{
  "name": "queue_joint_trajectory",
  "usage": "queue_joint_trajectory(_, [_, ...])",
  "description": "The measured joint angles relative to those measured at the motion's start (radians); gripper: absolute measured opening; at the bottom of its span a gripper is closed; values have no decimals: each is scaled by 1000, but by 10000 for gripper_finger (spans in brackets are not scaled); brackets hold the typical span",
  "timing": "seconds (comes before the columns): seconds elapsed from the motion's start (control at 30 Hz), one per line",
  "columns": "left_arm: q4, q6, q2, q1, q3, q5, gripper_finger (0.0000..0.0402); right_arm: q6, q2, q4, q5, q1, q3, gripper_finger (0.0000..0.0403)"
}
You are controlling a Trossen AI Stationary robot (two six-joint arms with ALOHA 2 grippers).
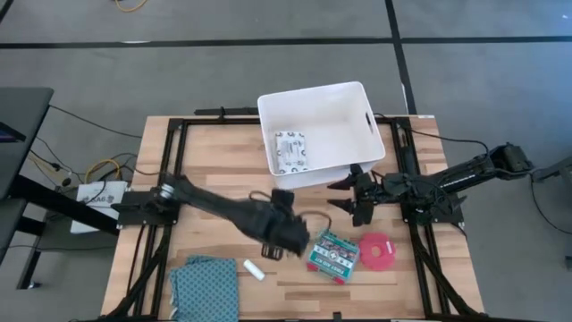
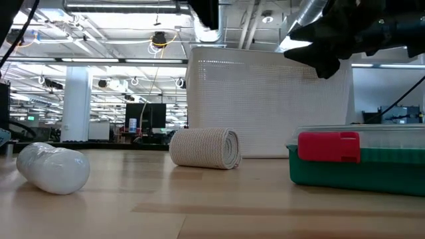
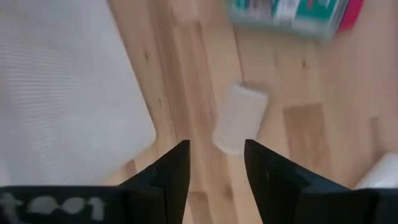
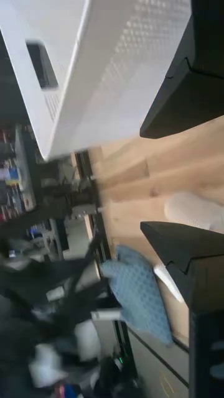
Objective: Pick & place medical supplies in basket/bin
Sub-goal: Put the white gauze into the white bin
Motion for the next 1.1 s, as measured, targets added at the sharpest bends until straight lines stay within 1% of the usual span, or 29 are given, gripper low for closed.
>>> queue_joint_trajectory(0.07, [-9, 17, 71, -20, 0, -1, 143, 15, 0, -6, 17, 0, 0, 225])
queue_joint_trajectory(0.2, [-10, 114, 202, -38, -1, 38, 143, 49, 0, -25, 17, 1, 0, 225])
queue_joint_trajectory(0.3, [-44, 147, 255, -29, -1, 69, 143, 69, 0, -33, 16, 8, 0, 225])
queue_joint_trajectory(0.37, [-60, 150, 264, -17, -1, 102, 143, 69, 0, -34, 16, 15, 0, 225])
queue_joint_trajectory(0.5, [-82, 133, 242, 5, -1, 90, 143, 69, 0, -33, 14, 22, 0, 225])
queue_joint_trajectory(0.57, [-120, 114, 206, 15, -1, 61, 143, 69, 0, -33, 14, 21, 0, 225])
queue_joint_trajectory(0.63, [-120, 103, 165, 24, 0, 38, 143, 69, 1, -33, 15, 20, 0, 225])
queue_joint_trajectory(0.87, [-118, 37, 34, 19, 1, 79, 143, 63, 1, -33, 15, 20, 0, 225])
queue_joint_trajectory(1.0, [-118, 22, 18, -5, 0, 84, 143, 61, 1, -33, 15, 20, 0, 225])
queue_joint_trajectory(1.1, [-115, 48, 15, -30, -9, 84, 143, 61, 1, -33, 14, 20, 0, 225])
